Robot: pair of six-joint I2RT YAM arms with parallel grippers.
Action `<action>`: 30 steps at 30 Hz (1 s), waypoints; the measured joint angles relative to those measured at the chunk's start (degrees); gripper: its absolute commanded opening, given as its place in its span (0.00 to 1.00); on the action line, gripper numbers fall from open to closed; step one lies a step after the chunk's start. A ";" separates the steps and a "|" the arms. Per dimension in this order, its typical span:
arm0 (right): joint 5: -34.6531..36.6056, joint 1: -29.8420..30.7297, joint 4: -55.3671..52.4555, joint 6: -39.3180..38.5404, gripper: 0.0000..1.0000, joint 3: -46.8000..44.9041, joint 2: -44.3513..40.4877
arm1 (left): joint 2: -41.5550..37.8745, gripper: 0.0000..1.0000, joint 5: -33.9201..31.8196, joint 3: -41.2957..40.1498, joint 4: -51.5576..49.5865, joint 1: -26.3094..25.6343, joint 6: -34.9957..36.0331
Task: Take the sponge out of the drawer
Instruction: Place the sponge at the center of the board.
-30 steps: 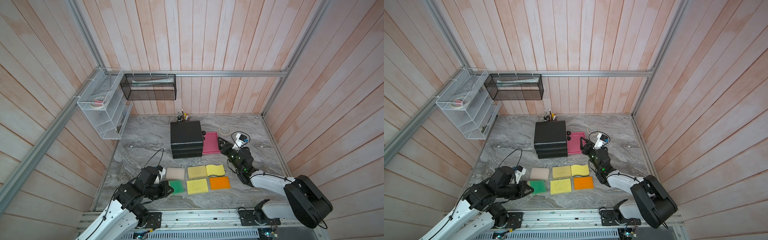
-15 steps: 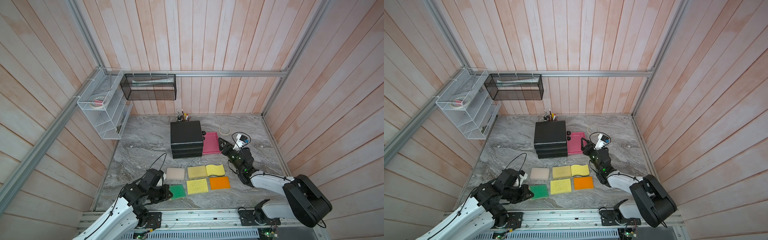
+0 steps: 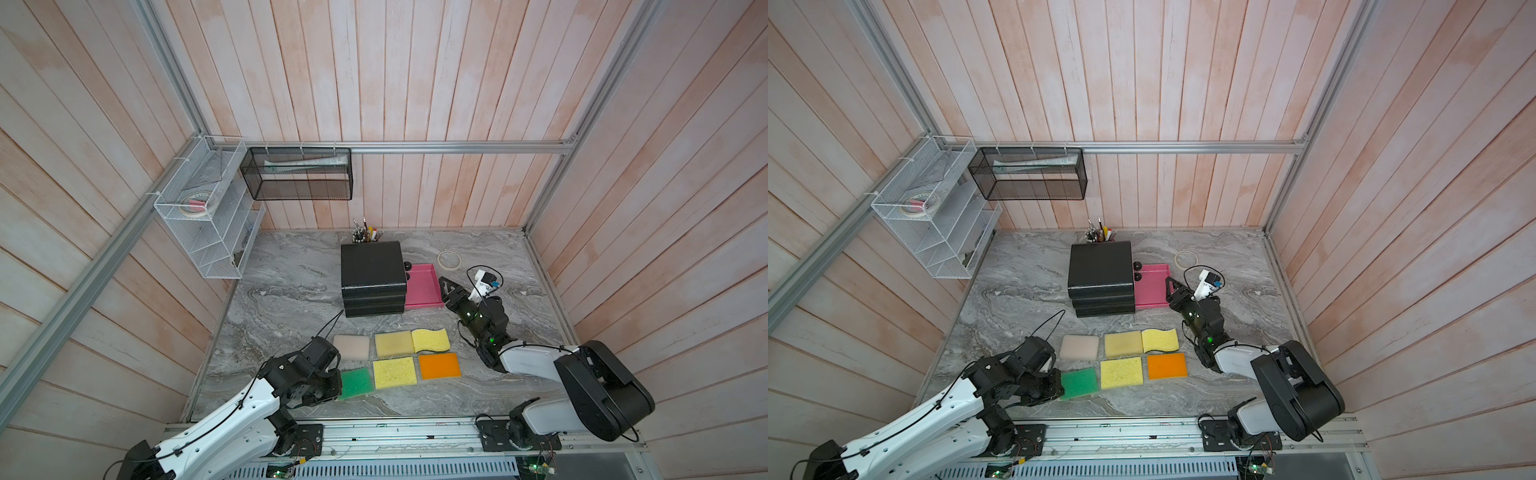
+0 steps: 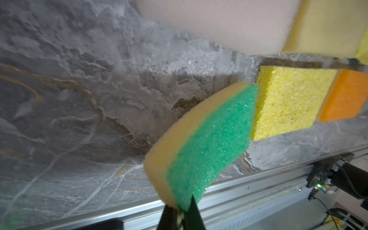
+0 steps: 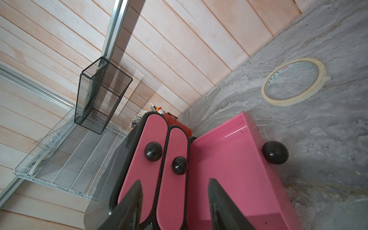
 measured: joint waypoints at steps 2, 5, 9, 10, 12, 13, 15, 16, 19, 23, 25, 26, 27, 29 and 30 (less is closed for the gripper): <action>-0.90 -0.57 1.14 0.55 0.54 -0.02 1.36 | 0.11 0.08 -1.55 0.07 -0.04 -0.66 -1.09; -2.36 -1.40 3.02 1.57 0.54 -0.02 3.56 | 0.68 0.09 -3.61 0.48 -0.24 -1.88 -2.69; -4.39 -2.43 5.42 2.93 0.53 -0.02 6.29 | 2.40 0.10 -5.60 0.90 -0.33 -3.39 -4.83; -4.87 -2.62 5.84 3.19 0.53 -0.02 6.75 | 2.89 0.11 -5.99 0.98 -0.24 -4.09 -5.29; -5.60 -2.99 6.64 3.54 0.53 -0.02 7.28 | 5.16 0.10 -7.21 1.88 -0.20 -5.42 -5.97; -5.92 -3.13 6.86 3.58 0.53 -0.02 7.30 | 6.49 0.11 -7.61 2.40 -0.07 -5.70 -6.05; -6.36 -3.30 7.56 3.56 0.53 -0.04 7.30 | 9.99 0.10 -8.48 3.54 0.52 -6.16 -6.08; -6.43 -3.37 7.63 3.54 0.53 -0.04 7.28 | 11.30 0.11 -8.68 3.85 0.90 -6.25 -6.03; -6.43 -3.39 7.63 3.52 0.53 -0.55 6.82 | 13.97 0.12 -9.64 4.17 1.86 -6.38 -5.97; -6.40 -3.39 7.58 3.30 0.53 -1.27 5.55 | 14.43 0.15 -10.64 4.17 2.43 -6.38 -5.55; -6.38 -3.41 7.61 3.23 0.53 -1.29 5.20 | 14.43 0.18 -11.43 4.17 3.17 -6.38 -5.22; -6.38 -3.39 7.58 3.13 0.53 -1.31 5.14 | 14.43 0.19 -11.74 4.17 3.67 -6.38 -5.05; -6.38 -3.41 7.58 3.13 0.53 -1.36 5.09 | 14.49 0.19 -12.17 4.17 4.17 -6.38 -4.94; -6.38 -3.41 7.56 3.10 0.53 -1.53 4.96 | 15.02 0.19 -12.96 4.17 5.03 -6.38 -4.63; -6.38 -3.41 7.56 3.10 0.53 -1.66 4.83 | 15.54 0.20 -13.18 4.22 5.44 -6.38 -4.46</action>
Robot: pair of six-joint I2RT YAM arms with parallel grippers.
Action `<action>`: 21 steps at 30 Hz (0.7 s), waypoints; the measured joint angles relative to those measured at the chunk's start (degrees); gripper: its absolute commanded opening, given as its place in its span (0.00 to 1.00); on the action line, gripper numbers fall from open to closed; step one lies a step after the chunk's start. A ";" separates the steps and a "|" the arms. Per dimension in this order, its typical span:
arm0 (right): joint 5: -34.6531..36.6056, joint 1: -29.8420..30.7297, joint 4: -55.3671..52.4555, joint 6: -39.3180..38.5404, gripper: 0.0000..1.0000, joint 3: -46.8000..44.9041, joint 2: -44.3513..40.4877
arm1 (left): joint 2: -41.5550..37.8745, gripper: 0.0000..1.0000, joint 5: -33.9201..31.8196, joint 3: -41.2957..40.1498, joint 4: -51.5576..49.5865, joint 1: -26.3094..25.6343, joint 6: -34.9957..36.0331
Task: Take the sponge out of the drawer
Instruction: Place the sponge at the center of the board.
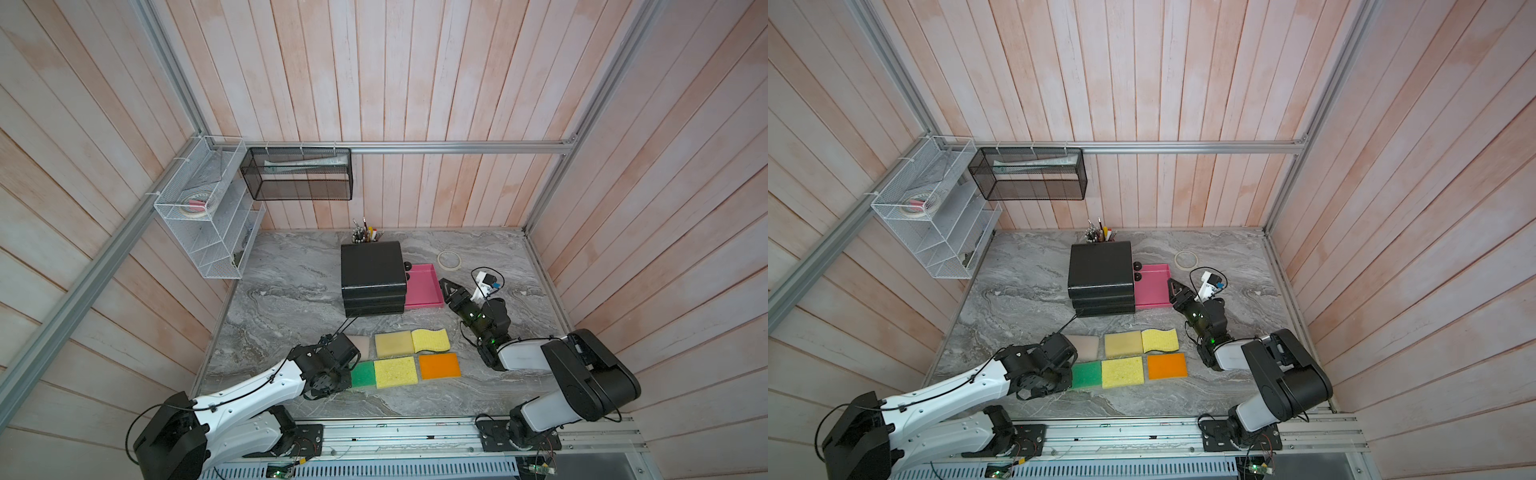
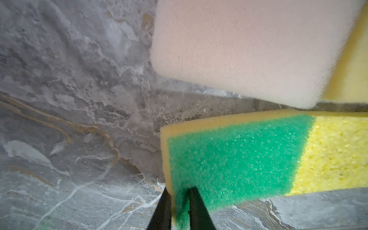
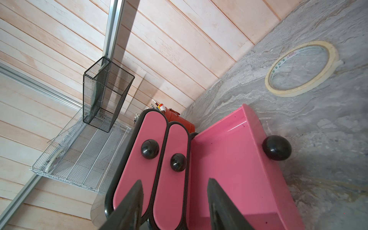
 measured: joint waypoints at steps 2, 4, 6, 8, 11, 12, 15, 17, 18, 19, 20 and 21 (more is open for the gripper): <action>0.02 -0.09 -0.04 0.00 0.53 -0.17 -0.37 | 0.90 0.21 -0.26 0.00 0.63 0.00 0.39; 0.20 -0.15 -0.04 -0.02 0.53 -0.42 -0.90 | 1.27 0.24 -0.52 0.00 0.96 0.00 0.72; 0.26 -0.20 -0.07 -0.04 0.53 -0.70 -1.33 | 1.25 0.27 -0.85 0.00 1.20 0.00 0.87; 0.33 -0.22 -0.07 -0.13 0.53 -0.85 -1.46 | 1.20 0.29 -1.20 0.00 1.14 0.00 1.03; 0.44 -0.22 -0.07 -0.17 0.53 -0.85 -1.46 | 0.61 0.38 -1.97 0.02 0.68 0.00 0.83; 0.44 -0.22 -0.07 -0.17 0.53 -0.85 -1.46 | 0.22 0.38 -2.32 0.04 0.35 0.00 0.87; 0.44 -0.26 -0.07 -0.17 0.53 -0.85 -1.46 | -0.85 0.39 -3.10 0.50 -0.70 0.00 0.96; 0.44 -0.26 -0.07 -0.17 0.53 -0.85 -1.46 | -1.38 0.40 -3.67 0.96 -1.27 0.00 0.96; 0.44 -0.26 -0.07 -0.17 0.53 -0.85 -1.46 | -1.64 0.41 -4.13 1.42 -1.75 0.00 0.94; 0.44 -0.26 -0.07 -0.17 0.53 -0.85 -1.46 | -1.97 0.42 -4.61 1.99 -2.25 0.00 0.94; 0.44 -0.26 -0.07 -0.17 0.53 -0.85 -1.46 | -2.32 0.44 -5.49 2.84 -2.91 0.00 0.92; 0.44 -0.26 -0.07 -0.17 0.53 -0.85 -1.46 | -2.80 0.52 -6.67 4.00 -3.52 0.00 0.87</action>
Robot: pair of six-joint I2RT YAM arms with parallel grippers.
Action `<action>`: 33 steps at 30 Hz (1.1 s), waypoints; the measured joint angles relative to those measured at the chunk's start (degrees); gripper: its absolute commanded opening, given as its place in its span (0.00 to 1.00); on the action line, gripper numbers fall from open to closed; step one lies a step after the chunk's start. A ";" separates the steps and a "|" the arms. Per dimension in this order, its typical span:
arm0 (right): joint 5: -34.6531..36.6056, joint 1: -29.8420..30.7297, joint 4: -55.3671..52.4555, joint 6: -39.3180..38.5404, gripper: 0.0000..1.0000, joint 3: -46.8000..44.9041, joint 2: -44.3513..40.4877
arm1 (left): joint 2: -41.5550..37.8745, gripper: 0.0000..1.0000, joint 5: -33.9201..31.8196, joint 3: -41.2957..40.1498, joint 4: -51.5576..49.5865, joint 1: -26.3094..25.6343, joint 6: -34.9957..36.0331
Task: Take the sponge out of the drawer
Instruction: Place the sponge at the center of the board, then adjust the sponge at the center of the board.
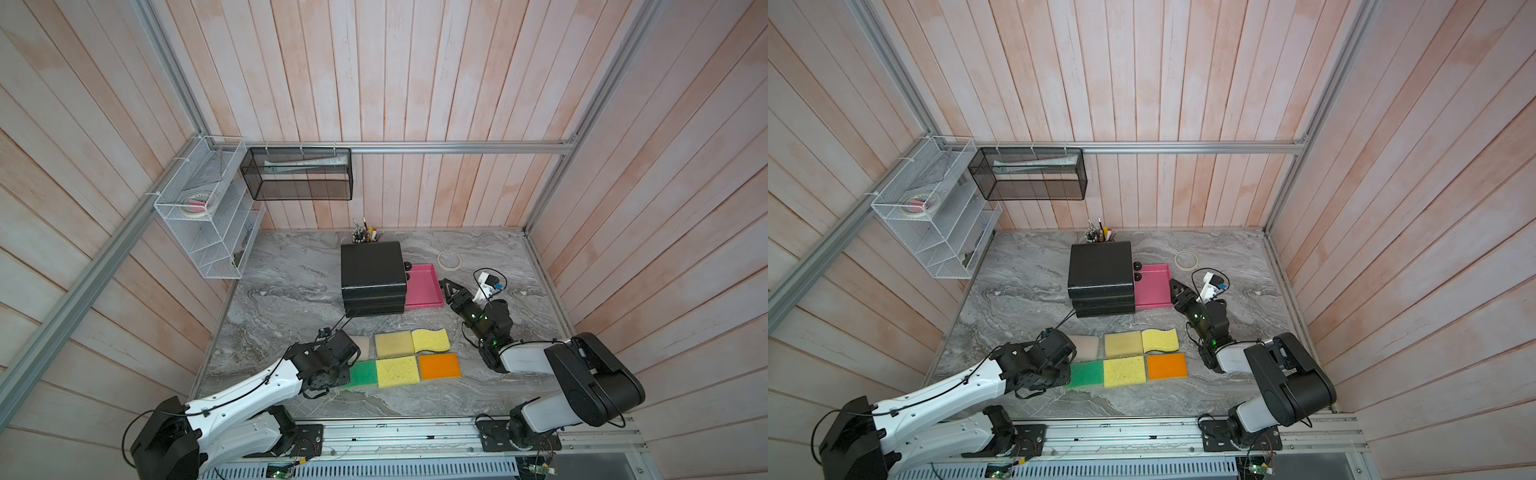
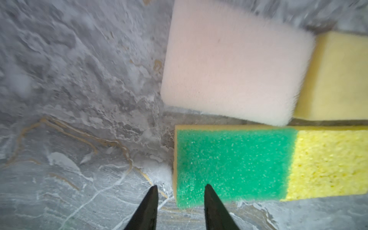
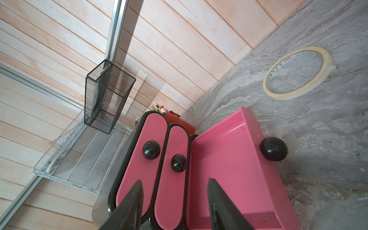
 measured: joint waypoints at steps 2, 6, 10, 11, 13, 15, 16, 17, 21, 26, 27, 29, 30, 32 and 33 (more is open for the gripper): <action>0.00 0.00 0.00 0.00 0.53 0.00 0.00 | -0.81 0.87 -2.19 1.99 -0.66 0.22 0.42; 0.00 0.00 0.00 0.00 0.53 0.00 0.00 | -1.88 1.00 -6.86 3.80 0.52 3.58 1.53; 0.02 0.00 -0.33 -0.02 0.53 0.00 -0.15 | -3.52 1.00 -9.16 1.40 4.70 8.33 3.02; 0.07 -0.04 -0.59 -0.04 0.53 -0.02 -0.46 | -3.61 1.00 -9.84 0.79 5.18 9.55 3.19; 0.39 -0.04 -1.09 -0.24 0.53 -0.13 -1.27 | -3.56 1.00 -11.21 0.00 5.49 11.10 3.56; 0.76 -0.04 -1.36 -0.37 0.53 -0.28 -2.08 | -3.30 1.00 -12.57 -0.28 5.46 12.00 4.00; 0.90 -0.04 -1.42 -0.46 0.53 -0.39 -2.29 | -2.91 1.00 -13.00 -0.28 5.49 12.31 4.20; 0.94 -0.07 -1.42 -0.50 0.53 -0.46 -2.38 | -2.25 1.00 -13.77 -0.28 5.57 12.63 4.50; 1.07 -0.15 -1.60 -0.48 0.53 -0.55 -2.36 | 1.86 1.00 -15.39 -0.28 5.64 12.94 4.90; 1.11 -0.37 -1.70 -0.50 0.53 -0.63 -2.36 | 5.46 1.00 -15.37 -0.81 5.79 12.94 4.85; 1.11 -0.37 -1.70 -0.50 0.53 -0.63 -2.36 | 5.60 1.00 -15.17 -1.22 6.10 12.94 4.81; 1.11 -0.42 -1.70 -0.55 0.53 -0.63 -2.36 | 5.57 1.00 -14.67 -2.36 6.62 12.94 4.48; 1.11 -0.42 -1.70 -0.68 0.53 -0.63 -2.36 | 5.57 1.00 -14.12 -3.15 7.10 12.94 4.35; 1.11 -0.44 -1.73 -0.74 0.53 -0.63 -2.36 | 5.53 1.00 -13.16 -4.70 7.85 12.92 3.98; 1.11 -0.46 -1.73 -0.81 0.53 -0.66 -2.34 | 5.44 1.00 -12.52 -5.49 8.26 12.92 3.91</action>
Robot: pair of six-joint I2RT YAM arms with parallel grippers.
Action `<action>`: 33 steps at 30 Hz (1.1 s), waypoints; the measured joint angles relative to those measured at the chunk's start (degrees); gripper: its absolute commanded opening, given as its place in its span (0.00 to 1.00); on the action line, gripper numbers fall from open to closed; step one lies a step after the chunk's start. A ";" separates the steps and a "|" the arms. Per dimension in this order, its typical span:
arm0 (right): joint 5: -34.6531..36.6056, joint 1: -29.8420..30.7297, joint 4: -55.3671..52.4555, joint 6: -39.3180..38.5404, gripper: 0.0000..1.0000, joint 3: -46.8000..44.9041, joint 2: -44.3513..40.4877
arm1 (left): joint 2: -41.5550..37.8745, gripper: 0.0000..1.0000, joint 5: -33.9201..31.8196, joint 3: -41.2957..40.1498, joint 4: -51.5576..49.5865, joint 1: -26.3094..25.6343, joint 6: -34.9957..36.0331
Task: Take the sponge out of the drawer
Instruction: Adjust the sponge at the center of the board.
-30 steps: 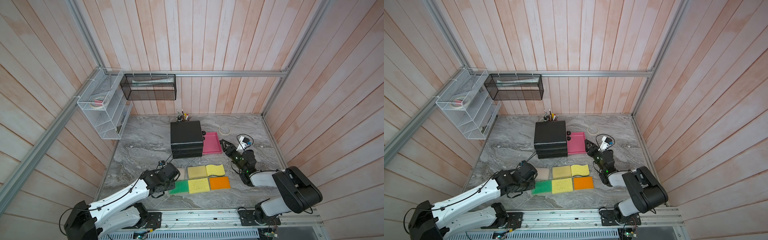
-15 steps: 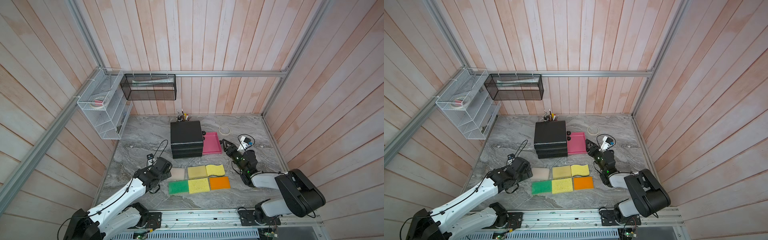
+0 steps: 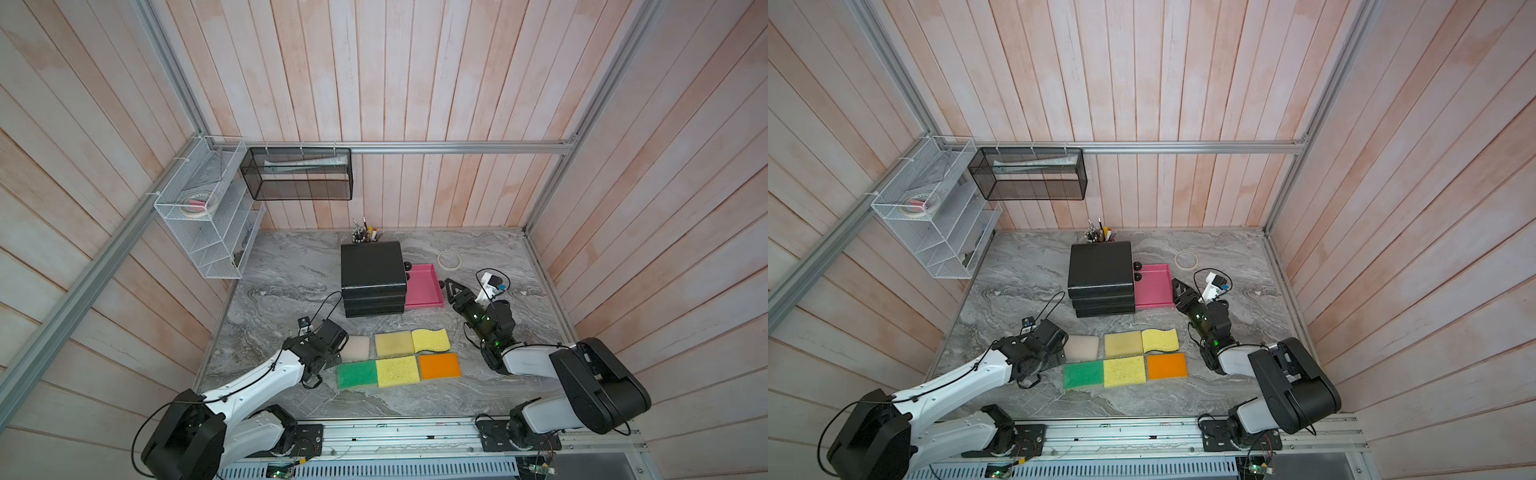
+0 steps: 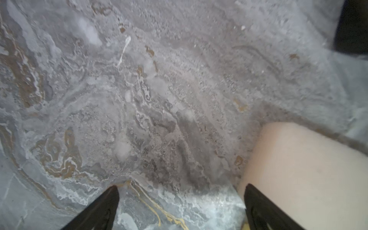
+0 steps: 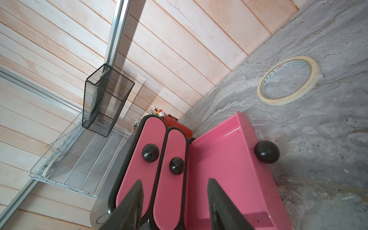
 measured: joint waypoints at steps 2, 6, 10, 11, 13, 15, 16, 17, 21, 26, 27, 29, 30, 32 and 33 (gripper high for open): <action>0.02 -0.02 -0.02 -0.09 0.54 0.02 0.11 | -0.09 1.00 0.76 -1.11 0.57 0.00 -0.15; 0.20 -0.33 -0.59 -0.35 0.54 0.02 0.90 | -0.09 1.00 1.97 -1.44 2.58 0.00 0.31; 0.44 -1.88 -1.51 -0.61 0.54 0.02 2.05 | -0.09 1.00 2.40 -1.44 5.05 0.00 1.73; 0.44 -2.27 -1.60 -0.68 0.54 0.02 2.38 | -0.09 1.00 2.54 -1.44 5.57 0.00 2.12; 0.42 -3.06 -1.73 -0.74 0.54 0.02 3.13 | -0.07 1.00 2.67 -1.42 6.34 0.00 2.95; 0.39 -3.76 -1.81 -0.74 0.54 0.02 3.82 | 0.22 1.00 2.95 -1.42 6.99 0.00 3.80; 0.39 -4.15 -1.90 -0.76 0.54 0.02 4.20 | 0.46 1.00 3.15 -1.40 7.28 -0.02 4.09; 0.35 -4.57 -2.03 -0.76 0.54 0.04 4.57 | 0.66 1.00 3.32 -1.40 7.61 -0.07 4.42; 0.17 -6.14 -2.97 -0.94 0.54 0.37 6.03 | 0.79 1.00 4.55 -1.40 8.09 -0.28 4.83; -0.55 -7.43 -4.04 -1.44 0.54 2.32 8.50 | -1.18 1.00 4.96 -1.22 5.95 -1.27 4.22; -0.92 -7.56 -4.37 -1.77 0.54 2.91 9.03 | -2.08 1.00 4.83 -1.03 5.18 -1.33 3.93; -1.81 -7.98 -6.19 -2.75 0.54 5.05 10.32 | -4.46 1.00 4.20 -0.35 3.32 -1.40 3.23; -2.38 -8.17 -7.34 -3.41 0.54 6.29 10.86 | -5.51 1.00 3.78 0.09 2.54 -1.40 2.99; -2.93 -8.57 -10.14 -5.11 0.54 9.07 11.87 | -7.76 1.00 2.69 1.25 1.31 -1.49 2.54; -3.04 -8.70 -11.39 -5.88 0.54 10.12 12.26 | -8.66 1.00 2.19 1.79 1.03 -1.55 2.40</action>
